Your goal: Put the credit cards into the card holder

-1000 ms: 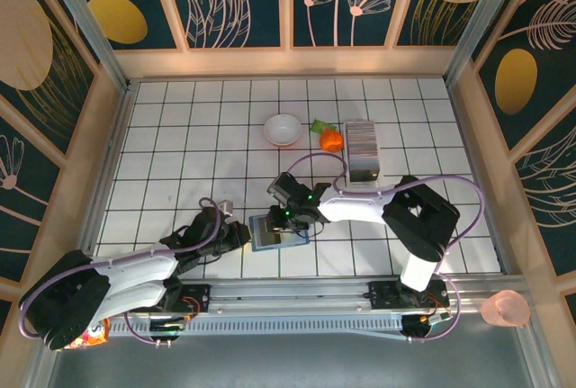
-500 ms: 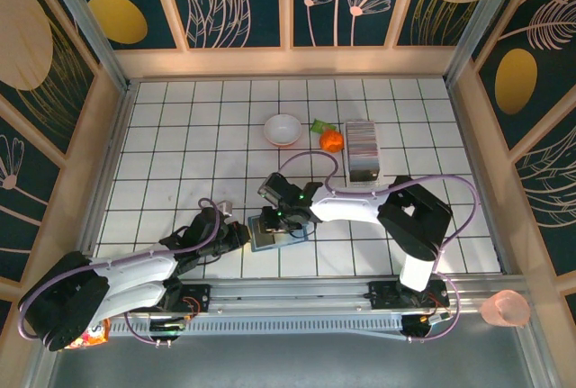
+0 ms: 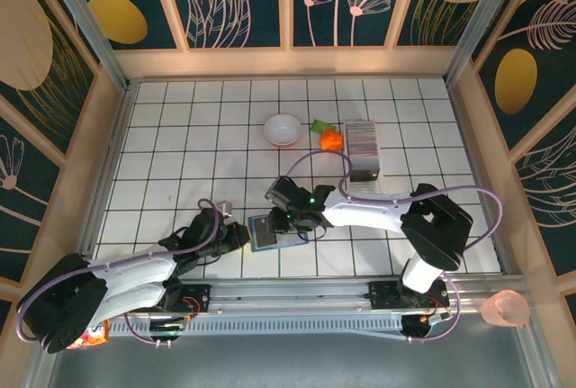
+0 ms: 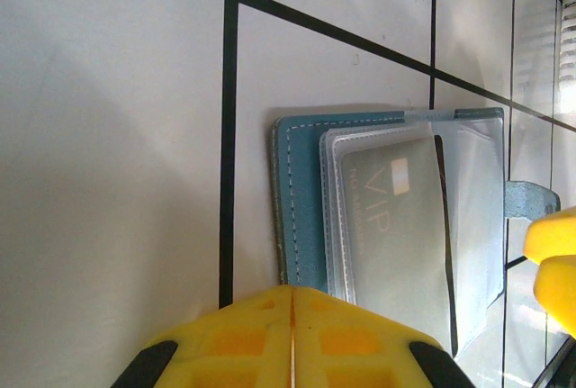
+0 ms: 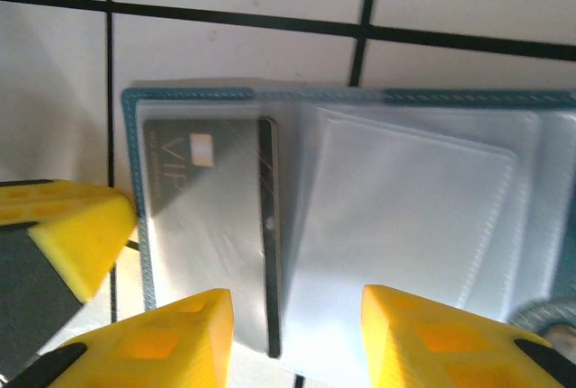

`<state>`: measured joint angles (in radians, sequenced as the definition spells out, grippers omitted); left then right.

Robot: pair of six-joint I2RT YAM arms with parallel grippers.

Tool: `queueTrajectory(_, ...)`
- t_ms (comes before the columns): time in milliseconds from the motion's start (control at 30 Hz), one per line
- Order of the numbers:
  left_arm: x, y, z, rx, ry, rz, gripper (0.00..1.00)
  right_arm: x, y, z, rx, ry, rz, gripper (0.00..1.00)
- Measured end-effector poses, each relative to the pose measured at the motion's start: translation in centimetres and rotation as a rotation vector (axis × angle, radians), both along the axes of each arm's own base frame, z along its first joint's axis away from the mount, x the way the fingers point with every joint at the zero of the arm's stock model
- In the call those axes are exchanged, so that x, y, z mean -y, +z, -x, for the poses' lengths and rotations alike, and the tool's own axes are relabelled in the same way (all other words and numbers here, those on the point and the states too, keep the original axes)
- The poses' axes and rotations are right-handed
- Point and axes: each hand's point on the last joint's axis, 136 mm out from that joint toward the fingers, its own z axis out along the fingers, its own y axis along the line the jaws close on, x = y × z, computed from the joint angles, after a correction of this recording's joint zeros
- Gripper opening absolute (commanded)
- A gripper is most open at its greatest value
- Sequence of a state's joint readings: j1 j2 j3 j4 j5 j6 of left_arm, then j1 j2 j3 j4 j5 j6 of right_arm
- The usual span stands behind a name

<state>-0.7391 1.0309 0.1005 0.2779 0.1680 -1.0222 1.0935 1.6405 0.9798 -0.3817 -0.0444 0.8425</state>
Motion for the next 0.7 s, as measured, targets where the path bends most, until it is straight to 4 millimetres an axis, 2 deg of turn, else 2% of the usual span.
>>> queueTrajectory(200,-0.1,0.0,0.1,-0.001,0.0,-0.001,0.1,1.6,-1.6,1.3,-0.028,-0.019,0.059,0.44)
queueTrajectory(300,-0.1,0.0,0.1,-0.002,0.0,-0.002,0.1,1.5,-1.9,1.7,-0.034,-0.017,0.067,0.48)
queueTrajectory(433,-0.1,0.0,0.1,-0.002,0.0,-0.002,0.1,1.4,-2.7,2.0,-0.045,-0.017,0.089,0.48)
queueTrajectory(533,-0.1,0.0,0.1,-0.002,0.0,-0.002,0.1,0.8,-2.5,1.8,-0.04,-0.015,0.077,0.54)
queueTrajectory(700,-0.1,0.0,0.1,-0.002,0.0,-0.001,0.1,0.1,-2.6,1.5,-0.038,-0.017,0.08,0.52)
